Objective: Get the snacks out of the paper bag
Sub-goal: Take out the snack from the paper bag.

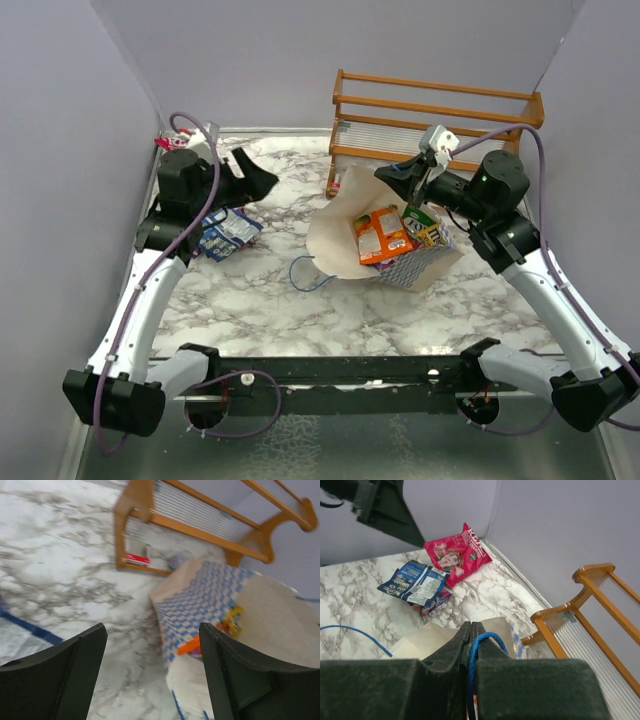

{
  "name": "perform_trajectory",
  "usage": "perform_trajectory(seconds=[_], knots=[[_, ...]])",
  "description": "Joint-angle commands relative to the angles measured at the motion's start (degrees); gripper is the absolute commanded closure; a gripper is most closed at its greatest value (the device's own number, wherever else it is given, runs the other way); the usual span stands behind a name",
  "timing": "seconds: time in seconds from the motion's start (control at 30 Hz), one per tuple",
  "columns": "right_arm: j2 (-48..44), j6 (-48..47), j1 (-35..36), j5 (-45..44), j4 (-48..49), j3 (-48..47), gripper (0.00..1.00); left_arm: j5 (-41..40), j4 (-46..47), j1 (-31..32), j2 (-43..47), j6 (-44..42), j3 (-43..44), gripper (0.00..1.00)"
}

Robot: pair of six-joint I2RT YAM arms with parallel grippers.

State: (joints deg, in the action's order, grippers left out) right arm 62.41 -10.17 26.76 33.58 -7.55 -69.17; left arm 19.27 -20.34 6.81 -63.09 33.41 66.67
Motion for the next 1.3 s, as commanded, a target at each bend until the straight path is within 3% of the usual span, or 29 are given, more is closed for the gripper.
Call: perform_trajectory(seconds=[0.0, 0.27, 0.4, 0.5, 0.63, 0.77, 0.9, 1.07, 1.27], knots=[[-2.4, 5.6, 0.1, -5.1, 9.7, 3.4, 0.98, 2.8, 2.4, 9.4, 4.7, 6.8, -0.7, 0.24], [-5.4, 4.2, 0.1, 0.5, 23.9, 11.1, 0.98, -1.5, 6.7, 21.7, 8.9, 12.1, -2.2, 0.31], [-4.2, 2.5, 0.1, 0.3, 23.5, 10.6, 0.98, 4.7, 11.4, 25.1, 8.3, 6.4, -5.2, 0.31], [-3.8, 1.6, 0.1, -0.2, 27.3, 12.8, 0.98, 6.1, 7.5, 25.7, 6.7, 0.0, -4.6, 0.28], [-2.6, -3.6, 0.6, 7.7, 29.5, 13.1, 0.98, 7.3, 0.1, 25.7, 1.5, -8.7, 0.9, 0.28], [1.0, 2.0, 4.7, -0.1, 21.3, 8.5, 0.98, 4.0, -5.0, 26.0, 0.4, -13.3, 0.5, 0.38], [3.0, 1.0, 15.9, -12.6, 16.3, 6.2, 0.98, -1.7, -8.9, 29.6, 2.1, -16.3, 1.2, 0.39], [2.6, 4.7, 21.4, -20.1, 20.2, 9.3, 0.98, 1.0, -1.2, 29.6, 9.3, -12.5, -5.5, 0.41], [2.3, 4.7, 22.1, -25.2, 22.2, 8.1, 0.98, 1.1, 8.9, 30.5, 15.3, 0.4, -17.0, 0.48]])
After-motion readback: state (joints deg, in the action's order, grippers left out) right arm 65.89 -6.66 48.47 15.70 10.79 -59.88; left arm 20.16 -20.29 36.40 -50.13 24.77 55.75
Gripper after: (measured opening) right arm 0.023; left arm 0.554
